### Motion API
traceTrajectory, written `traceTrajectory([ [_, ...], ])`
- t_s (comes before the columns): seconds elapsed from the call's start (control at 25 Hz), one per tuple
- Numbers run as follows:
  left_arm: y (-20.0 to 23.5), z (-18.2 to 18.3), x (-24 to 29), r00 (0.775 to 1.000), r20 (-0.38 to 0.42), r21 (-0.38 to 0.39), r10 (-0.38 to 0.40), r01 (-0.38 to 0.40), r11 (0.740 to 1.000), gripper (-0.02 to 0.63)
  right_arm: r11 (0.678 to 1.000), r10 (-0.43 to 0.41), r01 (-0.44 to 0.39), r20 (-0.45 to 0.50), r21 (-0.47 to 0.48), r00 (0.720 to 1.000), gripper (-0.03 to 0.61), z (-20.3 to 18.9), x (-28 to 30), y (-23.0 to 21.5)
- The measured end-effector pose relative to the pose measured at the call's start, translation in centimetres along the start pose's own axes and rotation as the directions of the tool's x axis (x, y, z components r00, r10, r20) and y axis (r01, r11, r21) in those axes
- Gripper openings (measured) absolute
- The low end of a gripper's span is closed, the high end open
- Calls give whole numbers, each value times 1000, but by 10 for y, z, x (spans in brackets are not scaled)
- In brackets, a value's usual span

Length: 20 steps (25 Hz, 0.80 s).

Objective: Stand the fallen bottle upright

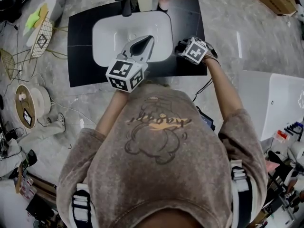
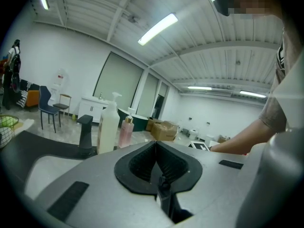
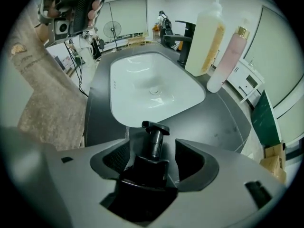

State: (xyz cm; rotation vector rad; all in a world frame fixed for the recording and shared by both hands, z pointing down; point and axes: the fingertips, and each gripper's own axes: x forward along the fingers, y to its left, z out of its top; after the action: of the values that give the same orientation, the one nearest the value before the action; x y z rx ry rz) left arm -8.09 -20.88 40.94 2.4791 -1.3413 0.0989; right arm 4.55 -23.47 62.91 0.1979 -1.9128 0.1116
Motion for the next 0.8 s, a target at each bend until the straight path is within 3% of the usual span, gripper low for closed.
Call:
traceTrajectory([
  [0.12, 2, 2, -2, 1000, 4, -7, 10, -10, 1000, 20, 1000, -9, 9, -29, -11, 1000, 263, -1, 2, -6],
  [0.24, 6, 1, -4, 1000, 5, -16, 19, -19, 1000, 20, 998, 56, -56, -58, -4, 997, 254, -3, 14, 5],
  [0.36, 9, -1, -6, 1000, 3, -21, 25, -25, 999, 20, 999, 54, -54, -87, -3, 995, 244, -6, 21, 3],
  [0.8, 14, -3, -8, 999, 0, -30, 35, -35, 999, 20, 999, 51, -50, -68, 12, 996, 232, -4, 20, -7],
])
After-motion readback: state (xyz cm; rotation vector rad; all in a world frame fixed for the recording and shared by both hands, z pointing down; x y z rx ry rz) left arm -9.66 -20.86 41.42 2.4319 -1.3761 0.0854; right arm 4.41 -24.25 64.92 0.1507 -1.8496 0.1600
